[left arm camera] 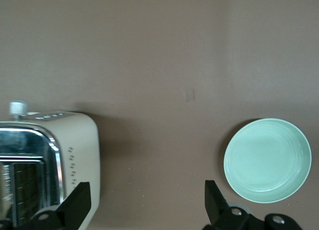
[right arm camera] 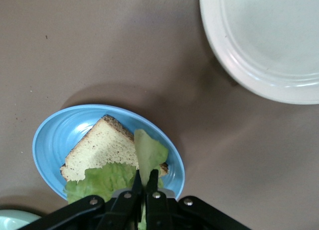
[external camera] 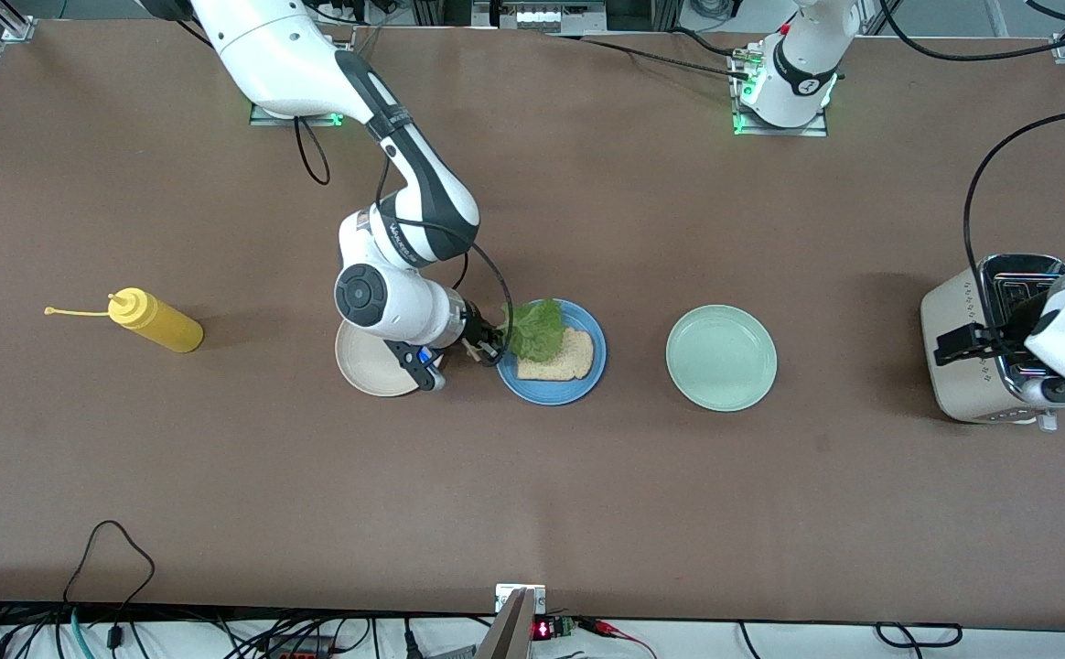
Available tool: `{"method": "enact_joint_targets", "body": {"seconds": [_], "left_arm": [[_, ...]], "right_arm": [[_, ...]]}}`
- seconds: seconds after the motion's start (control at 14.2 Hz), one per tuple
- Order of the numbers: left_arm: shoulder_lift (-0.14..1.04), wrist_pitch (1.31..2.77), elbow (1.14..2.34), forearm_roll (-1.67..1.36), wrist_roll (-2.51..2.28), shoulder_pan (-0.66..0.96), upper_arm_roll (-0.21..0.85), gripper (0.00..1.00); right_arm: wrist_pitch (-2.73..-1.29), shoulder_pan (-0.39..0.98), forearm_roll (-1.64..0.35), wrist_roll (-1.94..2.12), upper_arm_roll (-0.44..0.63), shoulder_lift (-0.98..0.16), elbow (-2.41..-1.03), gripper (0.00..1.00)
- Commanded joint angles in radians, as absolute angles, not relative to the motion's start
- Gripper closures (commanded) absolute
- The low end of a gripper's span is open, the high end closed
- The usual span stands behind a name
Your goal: Make sandwich in blue plate with both arms
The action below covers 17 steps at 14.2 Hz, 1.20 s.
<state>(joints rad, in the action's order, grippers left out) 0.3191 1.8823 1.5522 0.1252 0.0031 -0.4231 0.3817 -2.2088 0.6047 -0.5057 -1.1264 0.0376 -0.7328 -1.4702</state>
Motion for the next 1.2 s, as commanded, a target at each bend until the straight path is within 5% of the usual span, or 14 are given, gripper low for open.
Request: {"method": "enact_joint_targets", "body": {"seconds": [0.0, 0.28, 0.63, 0.7, 0.77, 0.84, 0.98, 1.12], "left_arm": [[0.256, 1.856, 1.545, 0.141, -0.006, -0.430, 0.399, 0.00], [0.215, 1.813, 1.542, 0.112, -0.014, -0.425, 0.417, 0.00], [0.209, 1.809, 1.519, 0.103, -0.006, -0.419, 0.420, 0.00], [0.206, 1.807, 1.506, 0.068, -0.008, -0.390, 0.398, 0.00], [0.203, 1.804, 1.499, 0.051, -0.009, -0.323, 0.318, 0.00], [0.187, 1.802, 1.499, 0.043, -0.009, -0.236, 0.222, 0.00], [0.155, 1.799, 1.514, 0.043, -0.011, -0.126, 0.111, 0.00], [0.111, 1.743, 1.551, 0.041, -0.027, -0.118, 0.112, 0.00]], "right_arm": [[-2.233, 0.610, -0.529, -1.170, 0.046, -0.759, -1.431, 0.96], [-2.318, 0.641, -0.545, -1.218, 0.046, -0.795, -1.405, 0.96], [-2.321, 0.657, -0.545, -1.235, 0.046, -0.813, -1.404, 0.82], [-2.321, 0.657, -0.545, -1.235, 0.046, -0.815, -1.404, 0.72], [-2.321, 0.657, -0.545, -1.235, 0.046, -0.815, -1.404, 0.47], [-2.322, 0.657, -0.545, -1.241, 0.046, -0.815, -1.404, 0.00], [-2.321, 0.657, -0.542, -1.226, 0.046, -0.813, -1.404, 0.00], [-2.304, 0.643, -0.534, -1.220, 0.052, -0.796, -1.404, 0.00]]}}
